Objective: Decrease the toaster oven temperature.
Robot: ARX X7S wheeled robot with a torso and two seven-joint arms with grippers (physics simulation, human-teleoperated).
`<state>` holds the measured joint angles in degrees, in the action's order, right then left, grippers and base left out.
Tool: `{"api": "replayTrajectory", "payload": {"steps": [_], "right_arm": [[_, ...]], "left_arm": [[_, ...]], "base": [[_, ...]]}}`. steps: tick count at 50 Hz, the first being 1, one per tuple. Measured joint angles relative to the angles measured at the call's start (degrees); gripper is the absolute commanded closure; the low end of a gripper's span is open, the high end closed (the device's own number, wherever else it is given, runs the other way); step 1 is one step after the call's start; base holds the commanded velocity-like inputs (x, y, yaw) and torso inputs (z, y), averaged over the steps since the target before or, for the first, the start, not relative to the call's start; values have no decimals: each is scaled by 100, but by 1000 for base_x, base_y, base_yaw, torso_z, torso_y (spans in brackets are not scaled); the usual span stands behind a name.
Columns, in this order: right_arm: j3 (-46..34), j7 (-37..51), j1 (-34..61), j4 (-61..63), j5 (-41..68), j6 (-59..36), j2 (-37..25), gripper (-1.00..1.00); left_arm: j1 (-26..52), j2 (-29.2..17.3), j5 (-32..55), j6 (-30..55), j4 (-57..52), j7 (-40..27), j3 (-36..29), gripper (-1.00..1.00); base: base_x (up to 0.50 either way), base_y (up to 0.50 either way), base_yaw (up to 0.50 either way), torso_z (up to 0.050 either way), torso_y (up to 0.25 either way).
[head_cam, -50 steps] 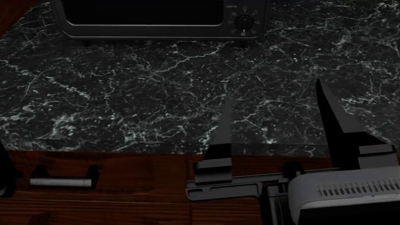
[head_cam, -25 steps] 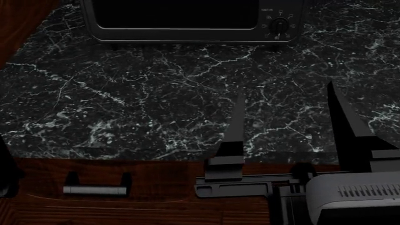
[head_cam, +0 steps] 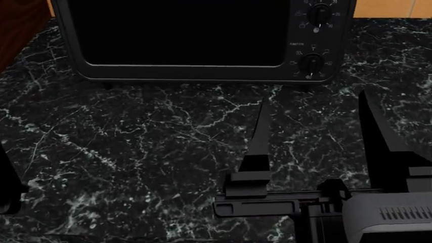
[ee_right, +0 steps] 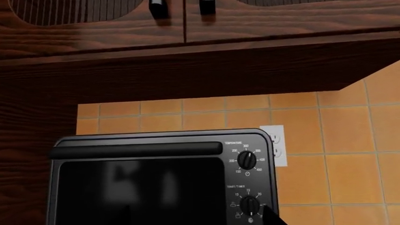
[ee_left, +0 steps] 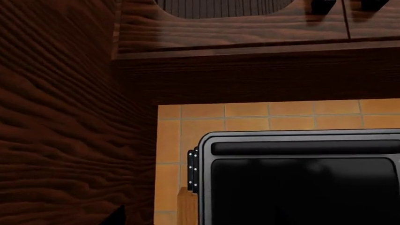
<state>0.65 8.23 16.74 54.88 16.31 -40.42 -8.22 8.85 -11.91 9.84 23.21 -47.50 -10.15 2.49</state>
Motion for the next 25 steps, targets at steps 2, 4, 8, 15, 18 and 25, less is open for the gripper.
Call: {"api": "replayTrajectory", "payload": {"steps": [2, 4, 8, 15, 18, 25], "right_arm": [[1, 11, -7, 0, 17, 12, -9, -100], [2, 22, -11, -1, 34, 21, -18, -100], [4, 47, -16, 0, 67, 35, -37, -100], [14, 92, -17, 16, 125, 39, -79, -100], [19, 108, -26, 13, 146, 54, -96, -100], [56, 146, -71, 17, 197, 101, -136, -100]], "left_arm": [[-3, -11, 11, -4, -4, -13, -4, -100], [-8, -22, 23, -9, -7, -27, -6, -100], [-22, -43, 48, -22, -14, -57, -7, -100], [-67, -64, 105, -49, -56, -135, 24, -100], [-77, -77, 121, -53, -69, -166, 23, -100], [-78, -116, 141, -48, -87, -225, -15, -100]], "base": [[418, 0, 0, 0, 0], [414, 0, 0, 0, 0], [417, 0, 0, 0, 0], [413, 0, 0, 0, 0], [411, 0, 0, 0, 0], [414, 0, 0, 0, 2]]}}
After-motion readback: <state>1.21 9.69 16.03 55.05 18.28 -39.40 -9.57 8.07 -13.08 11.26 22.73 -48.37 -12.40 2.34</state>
